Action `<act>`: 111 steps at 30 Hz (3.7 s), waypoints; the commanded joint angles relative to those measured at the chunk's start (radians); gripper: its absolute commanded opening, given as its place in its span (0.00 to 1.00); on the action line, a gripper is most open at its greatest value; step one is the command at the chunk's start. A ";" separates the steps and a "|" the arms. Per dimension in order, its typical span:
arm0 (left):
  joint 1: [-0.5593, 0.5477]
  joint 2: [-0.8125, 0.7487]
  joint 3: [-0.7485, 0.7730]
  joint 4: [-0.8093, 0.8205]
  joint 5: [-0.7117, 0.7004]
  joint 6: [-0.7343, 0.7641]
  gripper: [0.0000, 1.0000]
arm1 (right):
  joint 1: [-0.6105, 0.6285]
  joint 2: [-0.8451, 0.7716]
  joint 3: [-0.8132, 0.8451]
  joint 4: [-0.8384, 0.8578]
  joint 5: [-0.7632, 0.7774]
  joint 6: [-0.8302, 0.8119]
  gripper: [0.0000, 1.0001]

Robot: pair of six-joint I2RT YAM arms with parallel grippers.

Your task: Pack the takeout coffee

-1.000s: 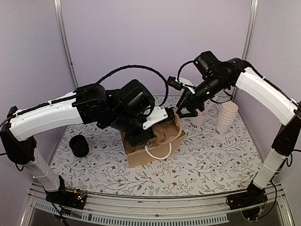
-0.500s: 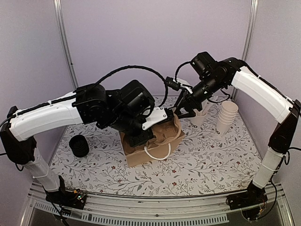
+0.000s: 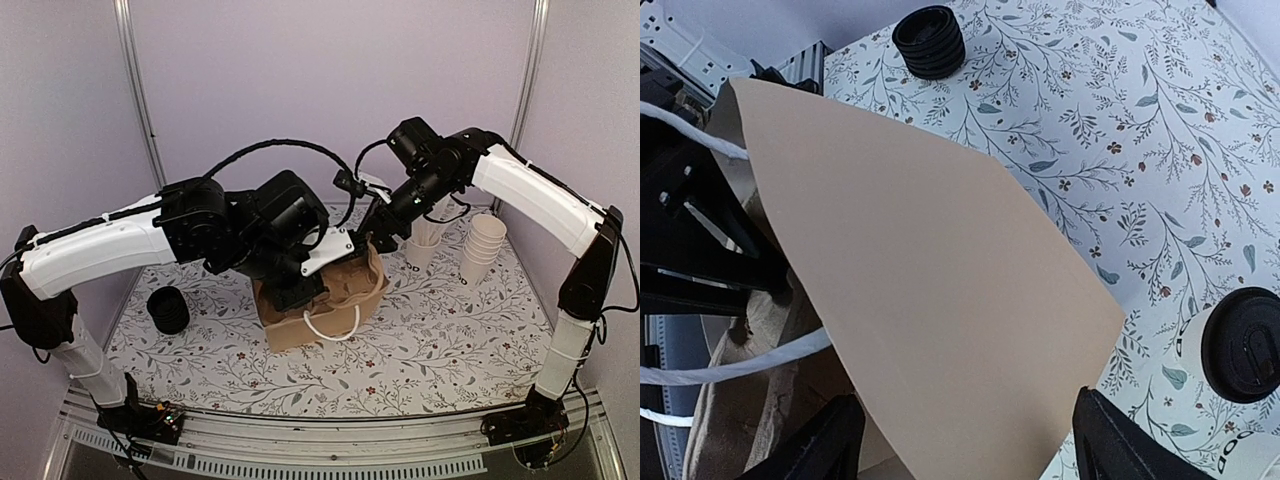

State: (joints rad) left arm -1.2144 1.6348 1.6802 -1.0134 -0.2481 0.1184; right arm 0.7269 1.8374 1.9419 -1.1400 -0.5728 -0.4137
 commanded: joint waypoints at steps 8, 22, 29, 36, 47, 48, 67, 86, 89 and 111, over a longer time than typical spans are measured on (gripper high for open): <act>0.036 0.009 -0.010 -0.052 -0.087 -0.047 0.16 | -0.006 -0.066 -0.047 0.005 0.149 -0.001 0.75; 0.097 -0.006 0.003 -0.039 -0.076 -0.034 0.15 | -0.026 -0.101 -0.073 -0.015 0.144 -0.036 0.75; 0.099 0.047 0.038 -0.056 -0.095 -0.037 0.13 | -0.027 -0.098 -0.049 -0.026 0.124 -0.044 0.75; 0.143 -0.018 0.071 0.024 -0.003 -0.039 0.11 | -0.027 -0.107 -0.071 -0.022 0.143 -0.055 0.75; 0.200 -0.027 -0.013 0.030 0.066 0.002 0.12 | -0.027 -0.111 -0.065 -0.019 0.148 -0.063 0.76; 0.197 -0.024 -0.021 0.028 0.061 0.005 0.12 | -0.027 -0.112 -0.061 -0.018 0.148 -0.063 0.76; 0.191 0.052 -0.048 -0.057 -0.013 -0.082 0.11 | -0.046 -0.183 -0.002 -0.047 0.038 -0.088 0.76; 0.188 -0.017 -0.049 0.019 0.042 -0.096 0.10 | -0.022 -0.030 0.069 0.002 0.028 -0.021 0.65; 0.187 -0.009 -0.047 0.013 0.042 -0.098 0.10 | -0.001 -0.001 0.074 -0.004 0.030 -0.020 0.64; 0.185 -0.012 -0.047 -0.002 0.028 -0.116 0.10 | 0.102 0.009 0.008 0.015 0.096 0.013 0.54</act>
State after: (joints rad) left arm -1.0187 1.6348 1.6398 -1.0195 -0.2180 0.0139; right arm 0.7948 1.8454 1.9751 -1.1492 -0.5415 -0.4274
